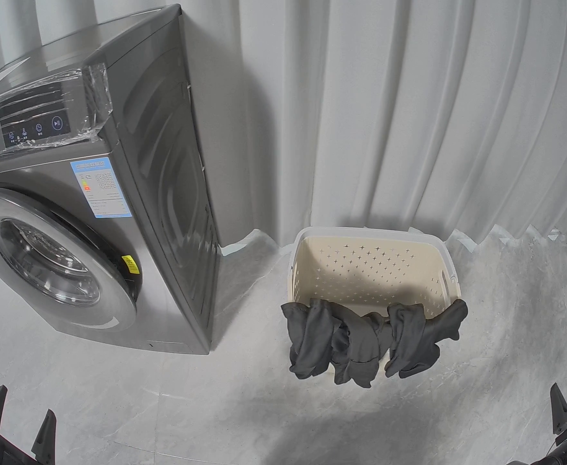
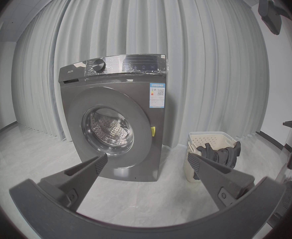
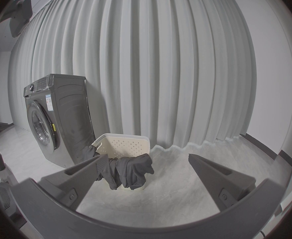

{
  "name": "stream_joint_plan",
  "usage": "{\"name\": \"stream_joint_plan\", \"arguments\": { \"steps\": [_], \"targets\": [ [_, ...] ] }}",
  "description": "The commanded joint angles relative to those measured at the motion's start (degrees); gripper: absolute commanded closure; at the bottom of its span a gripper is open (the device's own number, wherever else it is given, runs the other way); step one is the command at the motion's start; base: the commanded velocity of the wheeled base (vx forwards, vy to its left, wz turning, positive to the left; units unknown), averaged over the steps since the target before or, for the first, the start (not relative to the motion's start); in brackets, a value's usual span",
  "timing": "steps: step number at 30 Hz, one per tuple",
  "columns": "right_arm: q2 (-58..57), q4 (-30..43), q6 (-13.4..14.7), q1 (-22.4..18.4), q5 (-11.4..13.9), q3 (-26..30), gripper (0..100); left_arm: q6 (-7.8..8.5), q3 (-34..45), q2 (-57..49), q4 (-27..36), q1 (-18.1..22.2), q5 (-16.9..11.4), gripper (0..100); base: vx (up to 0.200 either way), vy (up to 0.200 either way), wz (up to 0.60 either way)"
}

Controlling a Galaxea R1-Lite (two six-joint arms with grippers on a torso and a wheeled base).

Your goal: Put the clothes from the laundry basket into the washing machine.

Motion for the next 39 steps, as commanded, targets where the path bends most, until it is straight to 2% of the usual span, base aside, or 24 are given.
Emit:
{"name": "stream_joint_plan", "arguments": {
  "steps": [1, 39],
  "targets": [
    [-0.9, 0.0, 0.0, 0.1, 0.0, 1.0, 0, -0.06, 0.8, -0.7, 0.0, 0.0, 0.0, 0, 0.000, 0.200, 0.00],
    [-0.9, 0.0, 0.0, 0.3, 0.1, 1.0, 0, 0.03, 0.8, -0.7, 0.0, 0.0, -0.1, 0, 0.000, 0.200, 0.00]
  ]
}}
